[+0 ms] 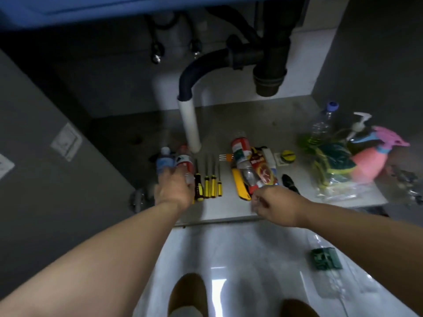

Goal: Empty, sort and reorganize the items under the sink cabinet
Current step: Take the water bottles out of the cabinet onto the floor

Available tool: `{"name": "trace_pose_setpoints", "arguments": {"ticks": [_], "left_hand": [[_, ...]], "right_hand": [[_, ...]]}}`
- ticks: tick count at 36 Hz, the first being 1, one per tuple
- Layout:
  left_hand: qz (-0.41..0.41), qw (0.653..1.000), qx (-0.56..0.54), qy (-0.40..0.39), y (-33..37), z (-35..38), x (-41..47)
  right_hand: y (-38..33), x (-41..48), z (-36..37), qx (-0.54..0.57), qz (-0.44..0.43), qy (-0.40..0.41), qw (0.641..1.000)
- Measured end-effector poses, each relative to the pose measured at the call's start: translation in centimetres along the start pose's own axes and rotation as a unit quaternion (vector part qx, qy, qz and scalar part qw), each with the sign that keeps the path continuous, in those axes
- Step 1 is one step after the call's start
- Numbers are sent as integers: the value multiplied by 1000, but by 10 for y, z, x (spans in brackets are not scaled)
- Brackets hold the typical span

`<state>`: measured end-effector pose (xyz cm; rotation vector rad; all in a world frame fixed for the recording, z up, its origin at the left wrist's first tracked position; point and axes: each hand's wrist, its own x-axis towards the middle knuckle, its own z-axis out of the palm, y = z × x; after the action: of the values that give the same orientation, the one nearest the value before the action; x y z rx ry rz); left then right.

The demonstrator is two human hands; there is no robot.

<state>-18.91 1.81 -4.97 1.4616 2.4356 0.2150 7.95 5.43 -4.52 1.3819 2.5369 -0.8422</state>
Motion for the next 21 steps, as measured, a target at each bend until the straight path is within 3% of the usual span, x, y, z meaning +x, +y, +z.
{"name": "trace_pose_setpoints", "arguments": {"ticks": [2, 6, 13, 17, 21], "left_hand": [[-37, 999, 14, -5, -7, -1, 14], [-105, 992, -61, -19, -7, 8, 34], [-174, 975, -132, -51, 3, 26, 44], [-227, 941, -250, -35, 6, 23, 35], [-198, 891, -407, -32, 4, 25, 7]], "right_hand": [[-17, 17, -1, 26, 1, 12, 1000], [-44, 46, 6, 105, 14, 48, 993], [-52, 54, 37, 287, 57, 86, 952], [-51, 47, 43, 381, 95, 62, 917], [-62, 43, 31, 472, 153, 26, 868]]}}
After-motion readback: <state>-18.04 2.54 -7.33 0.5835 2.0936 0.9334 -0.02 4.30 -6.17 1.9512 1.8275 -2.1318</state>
